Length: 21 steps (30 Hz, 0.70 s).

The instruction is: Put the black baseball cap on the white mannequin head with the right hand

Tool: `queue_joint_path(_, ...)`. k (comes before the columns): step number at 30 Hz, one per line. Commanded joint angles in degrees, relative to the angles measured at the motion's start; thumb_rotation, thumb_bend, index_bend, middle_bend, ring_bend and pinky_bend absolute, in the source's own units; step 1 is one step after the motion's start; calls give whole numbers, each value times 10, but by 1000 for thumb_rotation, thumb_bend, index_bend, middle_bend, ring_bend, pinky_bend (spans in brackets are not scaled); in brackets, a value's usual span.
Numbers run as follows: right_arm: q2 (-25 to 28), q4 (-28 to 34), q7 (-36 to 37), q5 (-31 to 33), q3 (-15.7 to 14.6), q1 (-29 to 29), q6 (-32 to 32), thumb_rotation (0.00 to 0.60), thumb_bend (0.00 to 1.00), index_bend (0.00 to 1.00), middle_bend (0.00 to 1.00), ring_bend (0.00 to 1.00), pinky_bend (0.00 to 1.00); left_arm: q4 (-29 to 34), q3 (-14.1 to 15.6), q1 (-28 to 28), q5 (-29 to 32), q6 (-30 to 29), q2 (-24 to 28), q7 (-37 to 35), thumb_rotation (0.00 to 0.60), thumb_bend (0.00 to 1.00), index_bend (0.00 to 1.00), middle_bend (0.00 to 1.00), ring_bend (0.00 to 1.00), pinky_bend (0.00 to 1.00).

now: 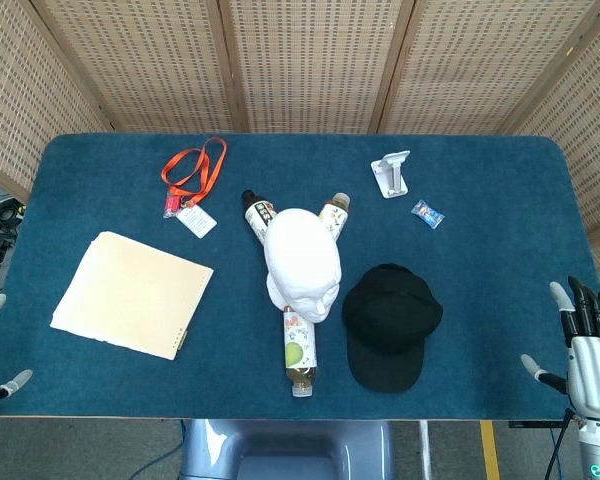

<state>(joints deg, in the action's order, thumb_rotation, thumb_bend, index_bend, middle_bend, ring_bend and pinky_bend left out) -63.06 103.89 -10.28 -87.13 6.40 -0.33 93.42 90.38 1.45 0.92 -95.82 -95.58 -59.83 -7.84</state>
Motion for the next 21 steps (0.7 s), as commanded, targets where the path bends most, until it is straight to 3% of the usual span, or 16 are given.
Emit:
queue_joint_path(1, 0, 0, -1, -1, 0, 0, 1, 600, 0, 0, 0, 0, 0, 0, 1, 0, 0, 1, 0, 0, 600, 0, 0, 0, 0, 0)
queue_joint_path(7, 0, 1, -8, 0, -6, 0, -6, 600, 0, 0, 1, 0, 0, 0, 0, -1, 1, 3, 0, -1, 600, 0, 0, 0, 0, 0)
queue_joint_path(8, 1, 2, -8, 0, -7, 0, -8, 600, 0, 0, 41, 45, 0, 0, -1, -2, 1, 3, 0, -1, 600, 0, 0, 0, 0, 0)
queue_joint_path(9, 2, 3, -12, 2, -9, 0, -12, 600, 0, 0, 151, 181, 27, 1, -1, -2, 1, 4, 0, -1, 600, 0, 0, 0, 0, 0)
queue_joint_path(10, 3, 4, -15, 2, -9, 1, -15, 600, 0, 0, 257, 313, 98, 1, -1, -3, 2, 5, 1, -1, 600, 0, 0, 0, 0, 0)
queue_joint_path(12, 1, -1, -27, -14, -16, 8, -25, 600, 0, 0, 608, 735, 570, 3, -3, -5, 5, 7, 1, -1, 600, 0, 0, 0, 0, 0)
queue_joint_path(14, -1, -12, -29, -40, -31, 18, -45, 600, 0, 0, 766, 897, 906, 3, -5, -6, 10, 11, 2, 0, 600, 0, 0, 0, 0, 0)
queue_joint_path(16, -5, -31, -20, -81, -53, 31, -69, 600, 0, 0, 845, 961, 988, 4, -8, -5, 17, 11, 2, 1, 600, 0, 0, 0, 0, 0)
queue_joint_path(21, -26, -82, -27, -173, -100, 56, -110, 600, 0, 16, 946, 1000, 1000, 9, -10, -7, 21, 15, 1, 7, 600, 0, 0, 0, 0, 0)
